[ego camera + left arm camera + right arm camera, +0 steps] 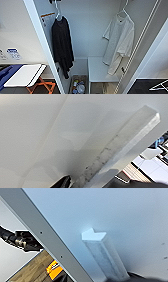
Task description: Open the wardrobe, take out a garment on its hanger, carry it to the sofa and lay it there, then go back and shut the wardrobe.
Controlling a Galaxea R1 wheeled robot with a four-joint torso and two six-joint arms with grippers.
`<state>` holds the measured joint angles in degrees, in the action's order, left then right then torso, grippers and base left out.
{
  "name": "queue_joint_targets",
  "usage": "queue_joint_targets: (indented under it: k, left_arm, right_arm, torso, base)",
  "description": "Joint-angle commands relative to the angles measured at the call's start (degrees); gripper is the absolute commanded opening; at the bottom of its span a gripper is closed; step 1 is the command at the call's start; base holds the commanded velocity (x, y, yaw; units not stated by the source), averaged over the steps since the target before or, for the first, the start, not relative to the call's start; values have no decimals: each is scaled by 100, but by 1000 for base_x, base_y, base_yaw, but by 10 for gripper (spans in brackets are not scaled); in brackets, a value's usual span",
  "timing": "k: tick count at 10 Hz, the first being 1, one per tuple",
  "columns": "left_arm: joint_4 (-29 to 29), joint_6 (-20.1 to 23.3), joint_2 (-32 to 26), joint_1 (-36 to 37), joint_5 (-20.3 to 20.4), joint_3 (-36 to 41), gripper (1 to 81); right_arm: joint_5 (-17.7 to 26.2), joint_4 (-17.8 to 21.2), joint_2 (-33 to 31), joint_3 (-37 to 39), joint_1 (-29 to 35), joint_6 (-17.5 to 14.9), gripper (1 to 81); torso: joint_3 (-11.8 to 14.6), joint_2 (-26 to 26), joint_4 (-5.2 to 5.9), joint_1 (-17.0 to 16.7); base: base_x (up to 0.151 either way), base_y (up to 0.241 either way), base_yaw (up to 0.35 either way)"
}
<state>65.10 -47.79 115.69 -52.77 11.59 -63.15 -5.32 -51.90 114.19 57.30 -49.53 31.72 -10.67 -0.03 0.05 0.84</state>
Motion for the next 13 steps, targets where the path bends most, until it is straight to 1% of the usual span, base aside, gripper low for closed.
queue_joint_targets:
  k: [1,4,13]
  left_arm:
    - [117,-213,43,-124,1345,839,811]
    - [126,-213,43,-124,1407,813,811]
    - [117,-213,8,-124,1407,813,811]
  right_arm:
    - [619,136,45,-818,-326,423,811]
    - [321,136,-86,-782,-396,405,811]
    - [312,127,-130,-756,-466,396,811]
  torso:
    - [0,0,0,0]
    - [0,0,0,0]
    - [0,0,0,0]
  base:
    - [0,0,0]
    - [0,0,0]
    - [0,0,0]
